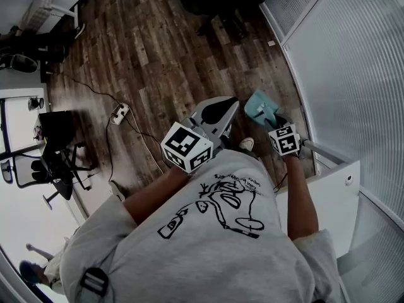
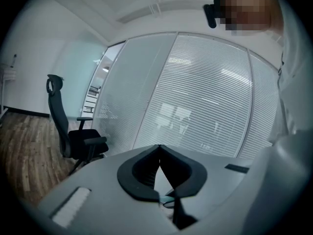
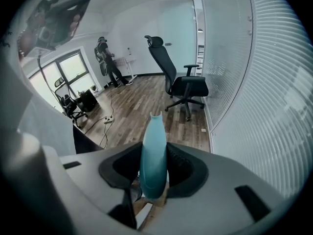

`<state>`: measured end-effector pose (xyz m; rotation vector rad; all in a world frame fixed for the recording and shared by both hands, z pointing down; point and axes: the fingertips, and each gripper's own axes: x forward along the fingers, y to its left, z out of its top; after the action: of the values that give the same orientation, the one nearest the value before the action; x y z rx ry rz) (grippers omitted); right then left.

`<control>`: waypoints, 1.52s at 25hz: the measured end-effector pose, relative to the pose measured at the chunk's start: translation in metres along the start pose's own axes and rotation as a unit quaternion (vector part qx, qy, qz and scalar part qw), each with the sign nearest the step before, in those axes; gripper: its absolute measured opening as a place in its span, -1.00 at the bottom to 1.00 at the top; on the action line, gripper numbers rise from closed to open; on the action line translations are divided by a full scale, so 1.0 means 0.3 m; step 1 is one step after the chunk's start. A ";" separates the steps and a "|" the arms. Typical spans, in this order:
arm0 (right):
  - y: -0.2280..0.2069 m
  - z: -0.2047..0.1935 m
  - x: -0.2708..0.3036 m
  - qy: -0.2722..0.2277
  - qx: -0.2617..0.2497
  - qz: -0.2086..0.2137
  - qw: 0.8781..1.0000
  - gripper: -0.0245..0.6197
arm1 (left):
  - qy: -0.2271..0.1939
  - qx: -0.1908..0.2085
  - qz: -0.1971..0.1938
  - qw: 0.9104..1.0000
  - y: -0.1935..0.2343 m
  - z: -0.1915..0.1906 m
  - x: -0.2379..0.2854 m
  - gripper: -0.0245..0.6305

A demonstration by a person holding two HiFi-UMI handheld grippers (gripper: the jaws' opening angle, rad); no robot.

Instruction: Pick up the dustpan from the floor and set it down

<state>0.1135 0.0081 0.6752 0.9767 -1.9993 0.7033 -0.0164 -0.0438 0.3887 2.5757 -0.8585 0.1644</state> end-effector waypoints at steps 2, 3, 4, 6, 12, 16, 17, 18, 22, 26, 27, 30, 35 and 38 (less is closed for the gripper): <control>-0.007 -0.016 0.022 0.004 0.003 0.000 1.000 -0.52 | 0.000 -0.001 0.001 1.000 0.005 -0.004 0.002 -0.92; -0.009 -0.024 0.033 0.006 0.005 0.000 1.000 -0.52 | 0.000 -0.001 0.001 1.000 0.008 -0.004 0.001 -0.92; -0.010 -0.031 0.042 0.008 0.007 0.000 1.000 -0.52 | 0.000 -0.001 0.001 1.000 0.010 -0.004 0.001 -0.92; -0.015 -0.046 0.058 0.012 0.010 0.000 1.000 -0.52 | 0.000 -0.001 0.001 1.000 0.014 -0.005 0.000 -0.92; -0.033 -0.076 0.088 0.021 0.022 -0.006 1.000 -0.52 | 0.000 -0.003 0.001 1.000 0.015 0.001 -0.009 -0.92; -0.038 -0.088 0.113 0.027 0.020 -0.002 0.999 -0.52 | 0.001 -0.004 0.001 1.000 0.020 0.001 -0.004 -0.92; -0.040 -0.093 0.121 0.030 0.018 -0.001 0.999 -0.52 | 0.001 -0.004 0.001 1.000 0.022 -0.002 -0.001 -0.92; -0.042 -0.098 0.129 0.032 0.017 -0.001 0.999 -0.52 | 0.002 -0.004 0.001 1.000 0.024 -0.004 0.002 -0.92; -0.043 -0.116 0.151 0.036 0.018 -0.001 0.999 -0.52 | 0.002 -0.004 0.001 1.000 0.026 -0.007 0.001 -0.92; -0.053 -0.148 0.175 0.047 0.024 -0.005 0.999 -0.52 | 0.001 -0.004 0.000 1.000 0.027 -0.008 0.001 -0.92; -0.057 -0.153 0.179 0.050 0.026 -0.006 0.998 -0.52 | 0.001 -0.004 -0.001 1.000 0.028 -0.007 0.001 -0.92; -0.059 -0.160 0.189 0.055 0.025 -0.005 0.998 -0.52 | 0.001 -0.005 0.000 1.000 0.034 -0.002 -0.002 -0.92; -0.052 -0.195 0.202 0.070 0.017 -0.001 0.997 -0.52 | 0.003 -0.006 0.000 1.000 0.034 -0.003 -0.008 -0.92; -0.054 -0.223 0.218 0.080 0.017 0.001 0.997 -0.52 | 0.004 -0.005 0.001 1.000 0.038 -0.010 -0.004 -0.92</control>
<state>0.1282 0.0234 0.7678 0.9096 -1.8550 0.7929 -0.0241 -0.0500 0.3952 2.5633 -0.8555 0.1705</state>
